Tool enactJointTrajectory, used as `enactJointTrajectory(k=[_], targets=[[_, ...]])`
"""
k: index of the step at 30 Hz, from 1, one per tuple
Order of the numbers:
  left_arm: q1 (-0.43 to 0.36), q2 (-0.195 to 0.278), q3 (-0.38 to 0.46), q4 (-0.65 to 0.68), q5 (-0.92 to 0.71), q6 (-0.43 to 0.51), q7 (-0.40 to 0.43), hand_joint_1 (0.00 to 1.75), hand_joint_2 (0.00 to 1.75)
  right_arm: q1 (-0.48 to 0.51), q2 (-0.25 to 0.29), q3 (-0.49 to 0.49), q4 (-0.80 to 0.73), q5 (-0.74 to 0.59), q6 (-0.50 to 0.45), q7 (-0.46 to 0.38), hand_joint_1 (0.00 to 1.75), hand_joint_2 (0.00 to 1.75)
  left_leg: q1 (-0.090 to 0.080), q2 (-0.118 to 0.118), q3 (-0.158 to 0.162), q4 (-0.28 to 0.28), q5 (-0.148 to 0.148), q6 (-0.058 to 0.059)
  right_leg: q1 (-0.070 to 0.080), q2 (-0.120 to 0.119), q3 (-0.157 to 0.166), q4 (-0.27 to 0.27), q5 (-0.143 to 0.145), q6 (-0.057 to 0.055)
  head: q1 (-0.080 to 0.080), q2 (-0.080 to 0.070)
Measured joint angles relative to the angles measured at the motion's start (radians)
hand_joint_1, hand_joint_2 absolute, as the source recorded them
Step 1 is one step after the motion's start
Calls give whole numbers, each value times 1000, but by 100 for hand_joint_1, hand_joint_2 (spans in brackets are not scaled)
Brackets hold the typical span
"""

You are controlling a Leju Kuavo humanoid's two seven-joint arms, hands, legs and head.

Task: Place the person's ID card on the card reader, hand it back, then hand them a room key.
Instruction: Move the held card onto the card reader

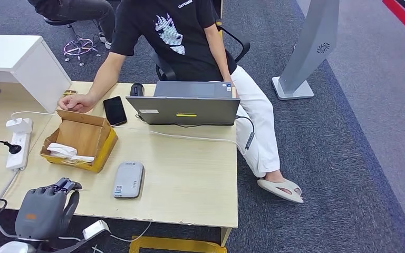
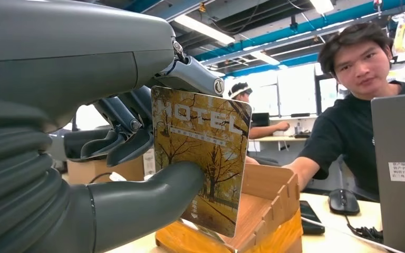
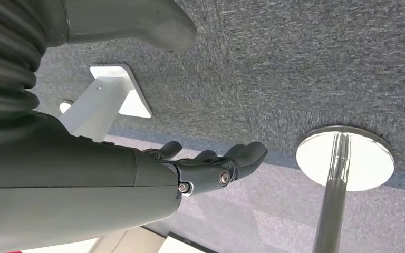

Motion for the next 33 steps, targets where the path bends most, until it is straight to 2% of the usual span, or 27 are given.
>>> enactJointTrajectory(k=[7, 14, 33], targets=[[-87, -23, 16, 98, 66, 2, -74, 175, 175, -7, -9, 31, 37, 0, -28, 11, 0, 175, 0, 0, 1, 0, 1, 0, 0, 0, 0, 0, 0, 0, 0, 0], [-170, -36, 16, 192, 70, -6, -87, 175, 175, -21, -21, 56, 72, 0, -43, 10, 0, 175, 0, 0, 1, 0, 1, 0, 0, 1, 0, 0, 1, 0, 0, 0], [-226, -45, 13, 270, 61, -13, -94, 175, 175, -26, -43, 90, 122, 0, -71, 18, 0, 175, 0, 1, 1, 0, 1, 0, 0, 2, -1, 0, 0, 0, 0, 0]])
